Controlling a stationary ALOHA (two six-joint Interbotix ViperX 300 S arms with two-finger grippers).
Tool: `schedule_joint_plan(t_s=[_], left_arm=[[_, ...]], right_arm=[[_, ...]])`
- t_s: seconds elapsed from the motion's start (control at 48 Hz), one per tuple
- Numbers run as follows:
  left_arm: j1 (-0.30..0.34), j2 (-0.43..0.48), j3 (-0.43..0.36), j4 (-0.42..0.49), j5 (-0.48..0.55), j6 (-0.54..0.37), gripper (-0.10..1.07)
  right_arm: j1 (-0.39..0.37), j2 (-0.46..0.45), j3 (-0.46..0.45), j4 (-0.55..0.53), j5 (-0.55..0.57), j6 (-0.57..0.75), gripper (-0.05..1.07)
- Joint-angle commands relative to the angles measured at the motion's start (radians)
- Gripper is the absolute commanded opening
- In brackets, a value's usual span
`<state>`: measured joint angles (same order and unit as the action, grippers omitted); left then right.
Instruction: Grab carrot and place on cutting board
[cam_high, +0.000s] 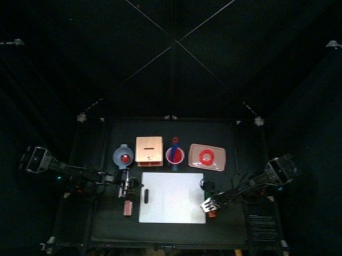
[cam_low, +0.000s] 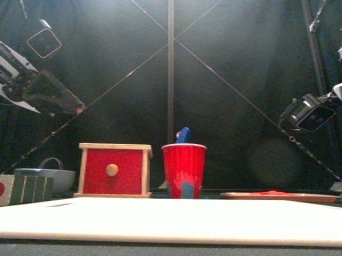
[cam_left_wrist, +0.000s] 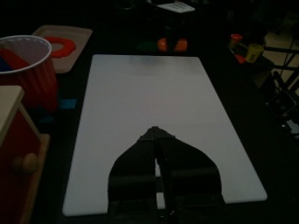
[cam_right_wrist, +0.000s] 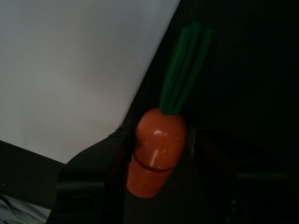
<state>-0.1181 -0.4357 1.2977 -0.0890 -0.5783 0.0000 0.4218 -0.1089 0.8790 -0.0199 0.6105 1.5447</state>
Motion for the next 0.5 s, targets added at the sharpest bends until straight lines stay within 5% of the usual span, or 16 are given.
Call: schedule_joint_plan(t_s=[0.0,0.479], left_arm=[[0.002,-0.003,-0.011,0.000,-0.005,0.000,0.28],[0.008,-0.003,-0.012,0.000,-0.005,0.002,0.28]], right_arm=[[-0.002,-0.017,-0.023,-0.003,0.000,0.000,0.66],[-0.150,-0.020,-0.190,-0.212,-0.043,0.000,0.61]])
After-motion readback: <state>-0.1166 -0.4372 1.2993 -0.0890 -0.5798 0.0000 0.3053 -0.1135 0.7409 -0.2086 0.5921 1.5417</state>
